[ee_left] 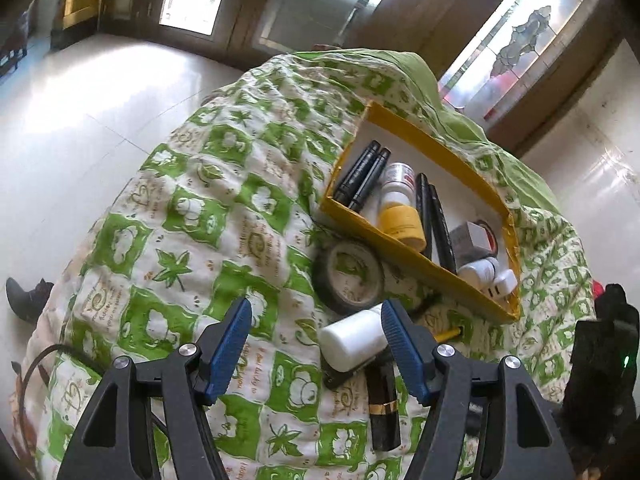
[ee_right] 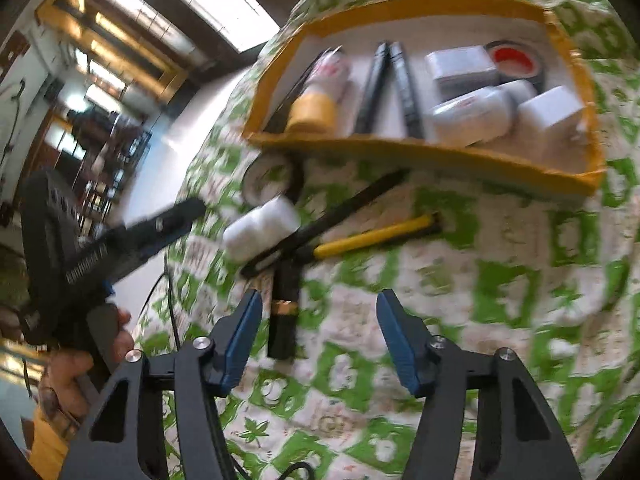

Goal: Organize rigid objects
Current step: 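Grasp the white pill bottle with the left tool while the right tool grasps the black tube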

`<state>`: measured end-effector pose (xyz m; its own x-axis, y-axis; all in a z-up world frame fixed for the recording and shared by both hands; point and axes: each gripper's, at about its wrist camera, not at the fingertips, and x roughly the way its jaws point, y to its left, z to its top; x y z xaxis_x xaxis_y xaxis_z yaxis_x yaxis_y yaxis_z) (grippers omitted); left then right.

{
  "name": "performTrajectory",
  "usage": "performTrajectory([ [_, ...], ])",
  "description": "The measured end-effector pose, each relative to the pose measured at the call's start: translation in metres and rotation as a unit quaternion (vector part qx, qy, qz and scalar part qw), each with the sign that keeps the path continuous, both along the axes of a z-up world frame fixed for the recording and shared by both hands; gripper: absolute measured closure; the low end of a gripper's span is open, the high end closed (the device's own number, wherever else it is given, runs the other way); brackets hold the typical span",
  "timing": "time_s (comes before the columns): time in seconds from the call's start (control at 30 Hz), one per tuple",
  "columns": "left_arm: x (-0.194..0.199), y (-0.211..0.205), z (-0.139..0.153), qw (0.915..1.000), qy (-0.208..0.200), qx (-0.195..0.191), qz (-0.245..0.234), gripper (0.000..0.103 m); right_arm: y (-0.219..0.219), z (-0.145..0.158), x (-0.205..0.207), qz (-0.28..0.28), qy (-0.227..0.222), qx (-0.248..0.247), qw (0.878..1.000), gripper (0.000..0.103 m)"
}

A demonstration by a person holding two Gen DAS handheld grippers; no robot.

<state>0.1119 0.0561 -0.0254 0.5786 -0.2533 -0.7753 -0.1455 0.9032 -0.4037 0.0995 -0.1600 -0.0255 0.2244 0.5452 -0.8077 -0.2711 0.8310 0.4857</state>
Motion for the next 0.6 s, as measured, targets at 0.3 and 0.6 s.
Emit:
performTrajectory([
  [0.3,0.004,-0.020,-0.002,0.9982,0.005,0.049,-0.033,0.033,0.051,-0.032,-0.004,0.062,-0.002,-0.051,0.997,0.063],
  [0.6,0.006,-0.032,-0.007,0.9952,0.015,0.078,-0.057,0.033,0.011,-0.019,-0.006,0.018,0.013,-0.065,0.998,0.086],
])
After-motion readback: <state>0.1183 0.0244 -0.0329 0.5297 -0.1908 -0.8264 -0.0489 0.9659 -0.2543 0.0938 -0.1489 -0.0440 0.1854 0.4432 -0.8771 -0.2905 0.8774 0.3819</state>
